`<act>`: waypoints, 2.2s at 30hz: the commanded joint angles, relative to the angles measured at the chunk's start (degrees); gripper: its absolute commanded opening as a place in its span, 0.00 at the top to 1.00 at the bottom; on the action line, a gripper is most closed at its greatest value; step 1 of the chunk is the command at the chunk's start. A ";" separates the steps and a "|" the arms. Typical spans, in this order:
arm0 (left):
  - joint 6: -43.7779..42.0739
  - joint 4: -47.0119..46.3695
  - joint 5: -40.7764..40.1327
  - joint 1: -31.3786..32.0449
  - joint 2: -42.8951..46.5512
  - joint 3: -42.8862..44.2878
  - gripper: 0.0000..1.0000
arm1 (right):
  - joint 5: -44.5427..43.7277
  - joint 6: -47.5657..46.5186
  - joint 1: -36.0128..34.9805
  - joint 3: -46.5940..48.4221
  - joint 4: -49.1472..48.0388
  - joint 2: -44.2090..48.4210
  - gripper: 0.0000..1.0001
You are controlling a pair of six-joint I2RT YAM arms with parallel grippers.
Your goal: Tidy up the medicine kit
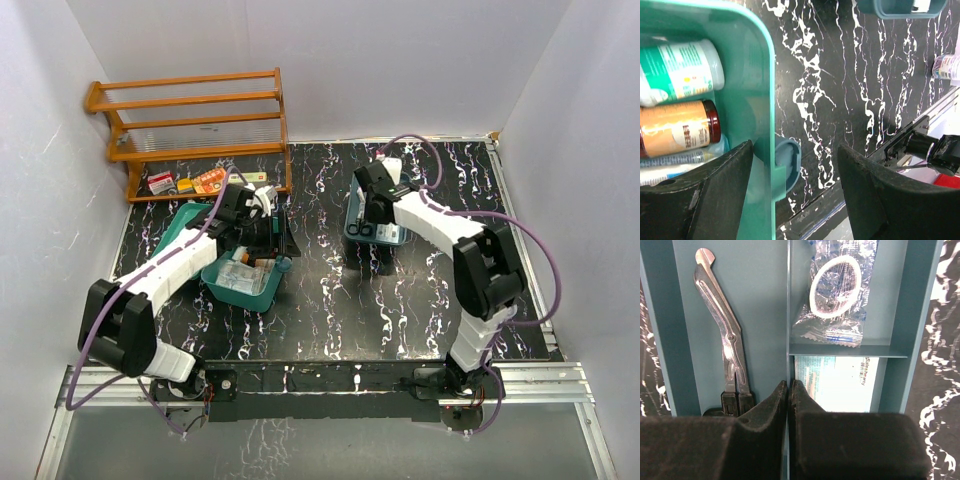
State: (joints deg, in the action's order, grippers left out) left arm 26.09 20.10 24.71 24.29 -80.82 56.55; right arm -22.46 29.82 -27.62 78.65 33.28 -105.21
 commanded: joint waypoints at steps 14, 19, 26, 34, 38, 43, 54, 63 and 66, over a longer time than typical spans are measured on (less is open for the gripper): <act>4.82 -8.89 1.44 5.92 -12.26 12.37 0.34 | 0.38 -2.68 3.97 -7.21 -0.13 17.74 1.00; 6.39 -11.02 -1.90 8.40 -18.56 17.64 0.34 | 0.60 -2.66 5.32 -9.36 0.08 21.20 1.00; 8.62 -14.33 -0.88 11.62 -27.04 26.53 0.33 | 2.40 -1.28 5.65 -11.68 1.64 25.30 1.00; 6.41 -14.03 -5.72 12.00 -25.30 27.76 0.27 | 5.07 -1.05 5.73 -11.90 4.59 27.82 1.00; 3.79 -14.69 -7.52 11.92 -20.75 24.24 0.24 | 7.26 -2.22 5.71 -10.51 6.60 27.57 1.00; -0.18 -13.88 -11.48 11.87 -13.64 21.82 0.23 | 10.41 -4.40 5.66 -7.11 8.94 26.56 1.00; -5.90 -8.20 -41.69 11.27 10.27 10.96 0.14 | 6.01 -5.28 -3.66 5.58 12.10 19.90 1.00; -1.11 -5.28 -59.14 10.43 24.12 2.64 0.11 | 4.17 -4.45 -15.44 18.08 15.97 7.91 1.00; -0.25 -7.40 -58.93 10.30 26.93 -0.77 0.07 | 3.99 -4.50 -17.88 21.32 18.43 3.71 1.00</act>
State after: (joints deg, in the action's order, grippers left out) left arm 23.83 13.91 -28.29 34.98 -57.87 59.24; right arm -16.34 25.39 -43.27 94.02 49.80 -98.72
